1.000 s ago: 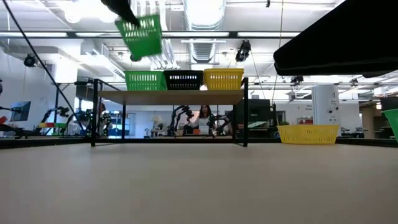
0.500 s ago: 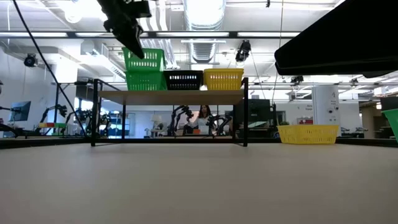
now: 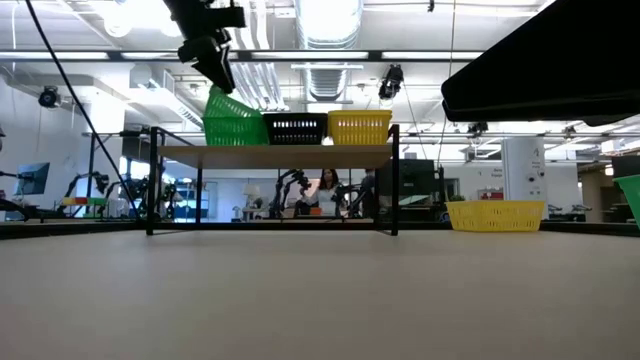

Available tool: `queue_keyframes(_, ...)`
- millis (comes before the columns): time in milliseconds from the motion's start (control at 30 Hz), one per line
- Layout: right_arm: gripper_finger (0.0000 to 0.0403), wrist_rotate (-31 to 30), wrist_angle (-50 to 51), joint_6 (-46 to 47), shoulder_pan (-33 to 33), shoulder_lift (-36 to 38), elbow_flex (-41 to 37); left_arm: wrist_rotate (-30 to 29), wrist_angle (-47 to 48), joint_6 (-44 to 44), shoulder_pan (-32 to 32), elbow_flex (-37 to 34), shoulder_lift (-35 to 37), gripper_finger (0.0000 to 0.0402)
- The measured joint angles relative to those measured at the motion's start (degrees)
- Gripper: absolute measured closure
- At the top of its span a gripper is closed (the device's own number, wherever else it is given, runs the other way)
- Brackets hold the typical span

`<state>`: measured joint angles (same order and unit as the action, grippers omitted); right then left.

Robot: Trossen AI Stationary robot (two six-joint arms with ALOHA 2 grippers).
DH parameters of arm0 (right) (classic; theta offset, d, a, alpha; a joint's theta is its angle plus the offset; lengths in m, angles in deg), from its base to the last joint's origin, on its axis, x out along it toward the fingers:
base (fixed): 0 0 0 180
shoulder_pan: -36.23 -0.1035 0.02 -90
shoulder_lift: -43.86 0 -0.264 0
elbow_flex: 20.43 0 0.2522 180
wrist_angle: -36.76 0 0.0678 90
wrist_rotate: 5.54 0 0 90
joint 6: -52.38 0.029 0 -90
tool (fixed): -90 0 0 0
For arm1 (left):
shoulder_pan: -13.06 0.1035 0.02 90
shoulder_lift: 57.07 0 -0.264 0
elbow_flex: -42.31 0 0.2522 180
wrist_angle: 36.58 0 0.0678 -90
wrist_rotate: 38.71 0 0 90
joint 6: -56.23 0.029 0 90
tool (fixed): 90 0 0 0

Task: Stack baskets on shelf by color
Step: Stack the top green bin on the green bin on the shelf

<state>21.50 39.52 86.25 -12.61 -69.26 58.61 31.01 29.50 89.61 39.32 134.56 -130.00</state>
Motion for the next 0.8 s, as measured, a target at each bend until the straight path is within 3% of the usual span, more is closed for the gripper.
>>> queue_keyframes(200, 0.0259, 0.46, 1.1, -0.6, -1.21, 1.07, -0.07, 7.81, -4.59, -1.47, 0.27, -0.12, 0.41, 0.0286)
queue_keyframes(300, 0.0259, 0.46, 3.77, 0.39, -3.68, 4.23, -0.07, 7.68, -7.92, -1.98, 0.74, -0.11, 1.57, 0.0317)
queue_keyframes(367, 0.0259, 0.37, 5.61, 2.31, -5.38, 6.36, -0.07, 4.94, -9.01, -4.4, 1.58, 0.37, 2.84, 0.0338)
queue_keyframes(500, 0.0259, -1.02, 6.24, 3.02, -8.22, 9.06, -0.05, -7.93, -9.3, -13.09, 5.26, 0.81, 5.36, 0.0377)
queue_keyframes(533, 0.026, -2.02, 6.08, 3.02, -8.74, 9.36, -0.02, -7.71, -8.98, -15.64, 6.77, 0.46, 5.63, 0.0387)
queue_keyframes(700, 0.0272, -5.01, 6.26, 3.04, -10.12, 9.44, -0.02, 9.23, -10.95, -22.74, 14.81, -4.44, 4.79, 0.0397)
queue_keyframes(800, 0.0283, -4.83, 5.99, 3.95, -10.51, 9.44, -0.02, 7.3, -11.75, -22.65, 15.8, -7.29, 2.84, 0.0397)
